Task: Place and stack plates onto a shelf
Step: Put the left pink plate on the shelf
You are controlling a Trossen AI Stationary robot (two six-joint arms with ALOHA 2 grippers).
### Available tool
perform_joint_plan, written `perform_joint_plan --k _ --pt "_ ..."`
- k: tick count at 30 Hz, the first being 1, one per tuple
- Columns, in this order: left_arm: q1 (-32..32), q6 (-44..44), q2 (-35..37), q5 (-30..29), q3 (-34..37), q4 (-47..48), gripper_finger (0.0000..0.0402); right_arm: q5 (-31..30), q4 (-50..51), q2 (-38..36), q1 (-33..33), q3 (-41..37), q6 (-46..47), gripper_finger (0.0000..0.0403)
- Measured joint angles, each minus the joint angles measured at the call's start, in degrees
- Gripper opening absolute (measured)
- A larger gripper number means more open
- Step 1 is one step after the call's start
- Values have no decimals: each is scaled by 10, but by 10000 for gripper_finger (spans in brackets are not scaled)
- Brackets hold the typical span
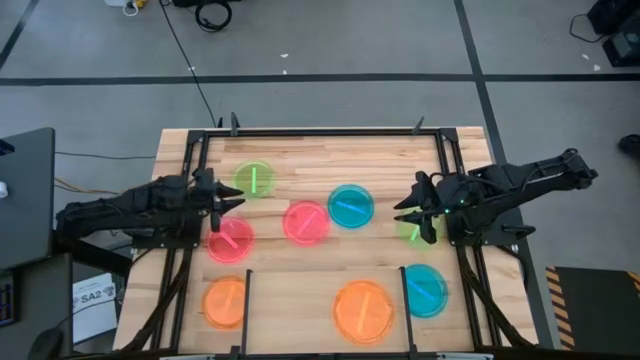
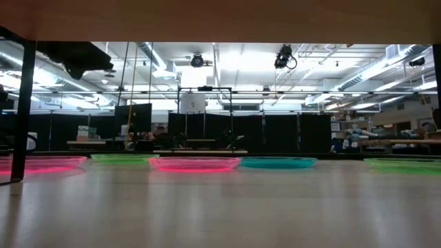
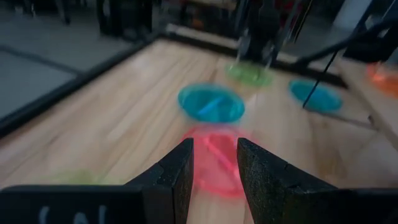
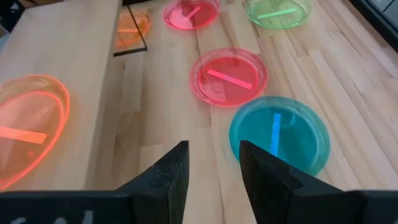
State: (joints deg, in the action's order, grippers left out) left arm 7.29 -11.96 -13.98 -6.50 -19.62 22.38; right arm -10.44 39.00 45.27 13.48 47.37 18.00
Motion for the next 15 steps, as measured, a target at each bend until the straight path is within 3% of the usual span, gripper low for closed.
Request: perform_joint_plan --k 8,15 --pt "28 -34 -166 -5 -101 138 130 2 -2 -2 -18 -15 -4 148" --pt "119 -14 -285 96 -115 139 130 43 -19 -2 -32 -15 -31 148"
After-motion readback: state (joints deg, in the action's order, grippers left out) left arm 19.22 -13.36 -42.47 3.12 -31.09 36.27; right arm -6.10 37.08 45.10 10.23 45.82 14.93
